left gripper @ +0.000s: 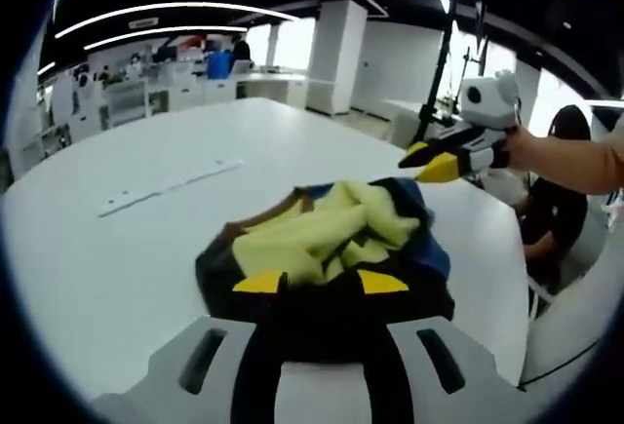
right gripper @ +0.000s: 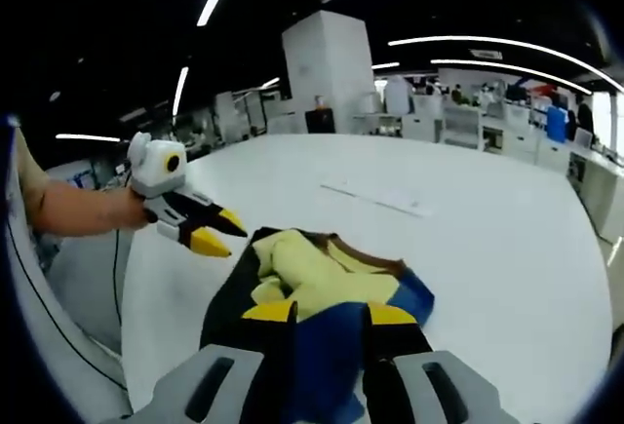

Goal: Fold the garment on the visible template until the final outline fits inside the template.

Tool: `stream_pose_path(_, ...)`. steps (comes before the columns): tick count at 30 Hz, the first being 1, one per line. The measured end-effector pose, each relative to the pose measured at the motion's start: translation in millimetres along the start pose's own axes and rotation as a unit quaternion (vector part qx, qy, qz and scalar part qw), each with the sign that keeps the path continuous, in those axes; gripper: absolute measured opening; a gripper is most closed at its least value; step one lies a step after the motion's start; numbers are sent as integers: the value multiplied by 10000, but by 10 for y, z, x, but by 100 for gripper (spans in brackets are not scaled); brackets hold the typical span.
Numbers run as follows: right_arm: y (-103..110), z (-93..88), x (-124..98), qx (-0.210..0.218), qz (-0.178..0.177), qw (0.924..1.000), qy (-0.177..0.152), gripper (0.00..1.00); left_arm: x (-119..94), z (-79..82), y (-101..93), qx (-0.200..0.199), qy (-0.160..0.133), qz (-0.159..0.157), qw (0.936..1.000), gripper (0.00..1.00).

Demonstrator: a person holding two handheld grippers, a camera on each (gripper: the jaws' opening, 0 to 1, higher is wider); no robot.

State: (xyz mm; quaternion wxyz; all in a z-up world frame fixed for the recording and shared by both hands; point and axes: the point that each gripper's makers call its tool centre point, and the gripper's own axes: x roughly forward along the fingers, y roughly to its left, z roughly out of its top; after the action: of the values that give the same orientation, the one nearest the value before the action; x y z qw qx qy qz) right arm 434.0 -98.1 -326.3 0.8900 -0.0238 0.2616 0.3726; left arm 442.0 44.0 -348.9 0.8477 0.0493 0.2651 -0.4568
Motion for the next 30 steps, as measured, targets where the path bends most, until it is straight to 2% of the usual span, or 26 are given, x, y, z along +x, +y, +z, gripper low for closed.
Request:
stream_pose_path(6,104,-103,-5,18,90,9999,66,22,70,-45,-151,128,99,-166,9997,25)
stream_pose_path(17,239,-293,19,18,188,9996,228,21,228,-31,-331,364,193,-368,9985,23)
stream_pose_path(30,347,-385,96,-285,213,9986,391,18,414,-69,-410,562,384,-450,9967,22)
